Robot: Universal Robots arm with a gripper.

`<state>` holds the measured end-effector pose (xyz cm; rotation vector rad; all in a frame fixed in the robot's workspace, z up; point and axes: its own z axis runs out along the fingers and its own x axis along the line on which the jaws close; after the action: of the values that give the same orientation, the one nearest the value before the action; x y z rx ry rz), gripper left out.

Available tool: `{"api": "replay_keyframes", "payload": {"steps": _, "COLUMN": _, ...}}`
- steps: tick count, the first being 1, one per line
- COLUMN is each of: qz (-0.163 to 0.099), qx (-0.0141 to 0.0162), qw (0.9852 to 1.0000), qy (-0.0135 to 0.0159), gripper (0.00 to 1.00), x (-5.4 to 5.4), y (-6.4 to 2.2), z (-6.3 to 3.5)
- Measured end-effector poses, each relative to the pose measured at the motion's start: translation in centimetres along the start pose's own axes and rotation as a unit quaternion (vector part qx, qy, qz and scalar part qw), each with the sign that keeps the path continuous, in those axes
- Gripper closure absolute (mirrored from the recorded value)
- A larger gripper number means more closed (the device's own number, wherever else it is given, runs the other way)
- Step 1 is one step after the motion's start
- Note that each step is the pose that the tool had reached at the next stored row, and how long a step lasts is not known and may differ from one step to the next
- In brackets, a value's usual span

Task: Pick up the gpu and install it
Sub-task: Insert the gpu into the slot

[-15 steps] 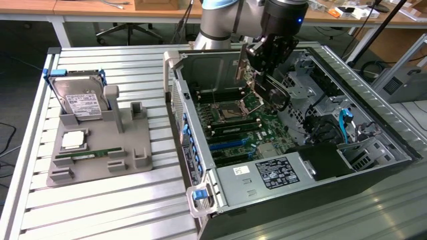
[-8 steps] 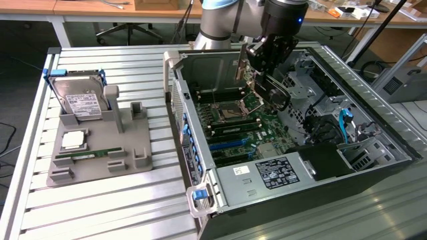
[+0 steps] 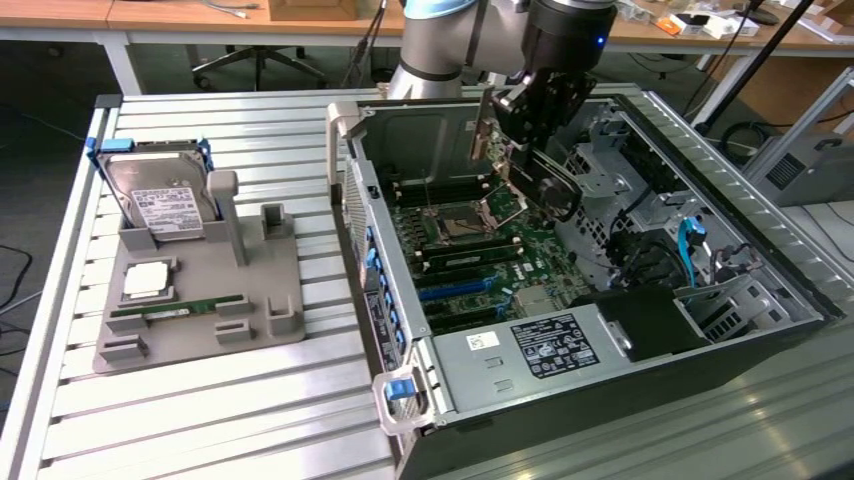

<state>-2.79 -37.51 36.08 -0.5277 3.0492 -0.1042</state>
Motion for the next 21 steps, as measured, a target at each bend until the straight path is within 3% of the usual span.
{"api": "replay_keyframes", "payload": {"steps": 21, "qz": -0.018, "qx": -0.0004, "qw": 0.9998, "qy": -0.0012, "gripper": 0.73, "x": -0.03, "y": -0.01, "z": 0.00}}
